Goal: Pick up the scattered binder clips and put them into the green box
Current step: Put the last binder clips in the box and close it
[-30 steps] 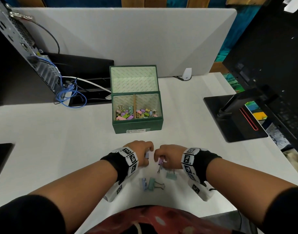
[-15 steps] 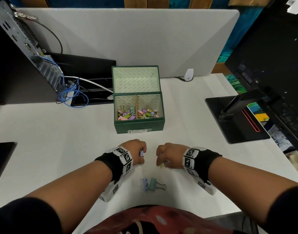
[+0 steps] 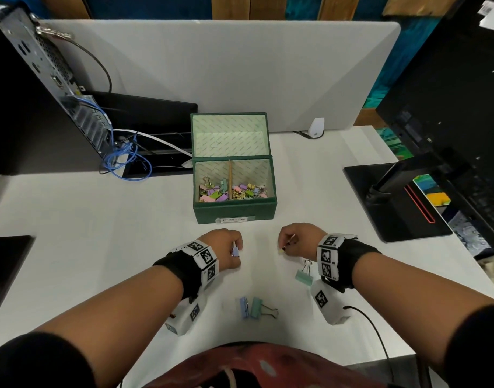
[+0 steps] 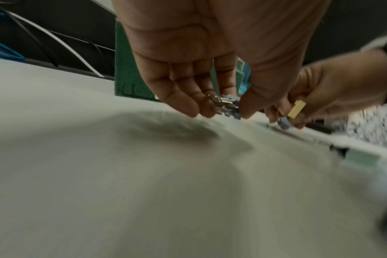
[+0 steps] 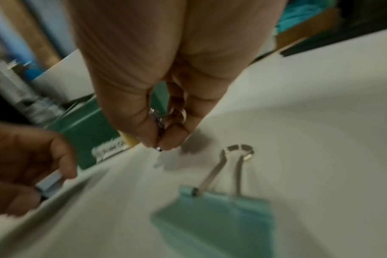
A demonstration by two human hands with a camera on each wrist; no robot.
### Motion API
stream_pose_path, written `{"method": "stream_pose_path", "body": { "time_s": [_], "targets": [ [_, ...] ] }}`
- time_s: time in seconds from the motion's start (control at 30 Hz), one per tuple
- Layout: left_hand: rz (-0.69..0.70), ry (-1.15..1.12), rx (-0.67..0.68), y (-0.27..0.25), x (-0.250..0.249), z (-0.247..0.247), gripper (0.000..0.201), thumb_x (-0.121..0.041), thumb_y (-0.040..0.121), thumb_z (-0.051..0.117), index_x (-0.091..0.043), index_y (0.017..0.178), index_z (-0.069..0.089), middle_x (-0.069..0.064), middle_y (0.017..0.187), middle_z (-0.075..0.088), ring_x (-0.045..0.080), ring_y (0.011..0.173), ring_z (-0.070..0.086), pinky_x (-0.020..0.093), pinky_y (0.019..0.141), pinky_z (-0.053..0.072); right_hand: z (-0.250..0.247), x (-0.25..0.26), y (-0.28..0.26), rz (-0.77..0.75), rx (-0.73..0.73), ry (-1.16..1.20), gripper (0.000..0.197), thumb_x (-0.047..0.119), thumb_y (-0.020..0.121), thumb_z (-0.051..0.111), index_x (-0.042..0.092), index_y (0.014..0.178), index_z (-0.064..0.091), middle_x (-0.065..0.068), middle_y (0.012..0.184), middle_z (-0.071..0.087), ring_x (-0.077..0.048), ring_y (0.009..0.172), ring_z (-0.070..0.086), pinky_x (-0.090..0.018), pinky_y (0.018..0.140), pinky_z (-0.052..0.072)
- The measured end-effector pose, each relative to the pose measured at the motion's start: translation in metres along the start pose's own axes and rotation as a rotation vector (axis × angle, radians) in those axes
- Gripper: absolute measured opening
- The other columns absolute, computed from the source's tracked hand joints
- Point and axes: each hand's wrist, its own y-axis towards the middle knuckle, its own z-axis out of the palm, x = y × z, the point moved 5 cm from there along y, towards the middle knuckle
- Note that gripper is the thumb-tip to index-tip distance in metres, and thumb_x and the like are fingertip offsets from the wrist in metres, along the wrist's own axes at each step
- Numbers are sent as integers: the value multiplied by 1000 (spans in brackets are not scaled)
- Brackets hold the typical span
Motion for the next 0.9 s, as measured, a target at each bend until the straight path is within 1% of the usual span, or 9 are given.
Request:
{"method": "stream_pose_path", "body": {
  "time_s": [0.07,0.1,0.2,0.3,0.47,0.6,0.7,0.8,0.9],
  "targets": [
    [-7,-56,-46,0,-1,-9,28,-25,76,65,-21,104,60,-3,90,56,15,81,52,28,78,47,-5,-5,1,29,-31,147,18,1,75,65,19,75,63,7,74,59,-6,67,52,-1,56,37],
    [-12,-96,-69,0,-2,-15,26,-25,76,66,-22,101,60,-2,89,57,15,79,53,28,77,48,-7,-8,2,42,-45,213,22,-1,74,66,21,71,62,8,71,59,-5,65,52,-1,56,38],
    [-23,-205,-135,2,-1,-32,20,-24,76,67,-25,94,60,-5,85,56,14,75,53,29,76,49,-17,-12,5,76,-101,403,30,-5,72,68,24,65,61,-2,72,61,-16,69,53,-20,70,45],
    [-27,-296,-201,3,0,-52,17,-19,76,66,-24,92,60,-7,76,52,12,71,52,25,69,47,-37,-1,11,67,-174,577,31,-9,72,67,21,64,63,1,65,62,-16,67,56,-32,77,52],
    [-27,-365,-283,5,-1,-76,18,-14,76,64,-22,92,62,-5,74,52,12,68,50,19,62,42,-73,31,33,-16,-233,770,34,-8,73,65,22,59,66,-6,69,65,-23,69,60,-37,78,48],
    [-31,-382,-336,10,-5,-89,17,-17,77,64,-22,93,63,-5,78,53,10,68,50,16,59,40,-85,48,49,22,-272,785,23,-2,76,67,21,74,62,-7,80,64,-32,93,67,-42,94,52],
    [-36,-385,-374,13,-8,-97,15,-17,78,65,-21,92,62,-5,75,51,8,64,47,17,57,38,-78,52,56,57,-165,771,29,11,75,71,23,99,61,-9,106,65,-28,107,64,-40,99,50],
    [-51,-406,-402,19,-11,-102,15,-17,77,66,-19,92,62,-6,73,50,13,67,51,22,61,43,-74,54,51,88,-97,803,49,-2,81,60,15,127,50,-15,126,56,-27,113,58,-37,103,46],
    [-80,-423,-407,28,-15,-107,21,-17,79,65,-17,101,63,-2,79,54,21,79,61,33,77,53,-77,50,39,76,-98,837,51,-12,83,46,8,130,47,-14,125,55,-27,115,55,-38,107,42]
  ]
}}
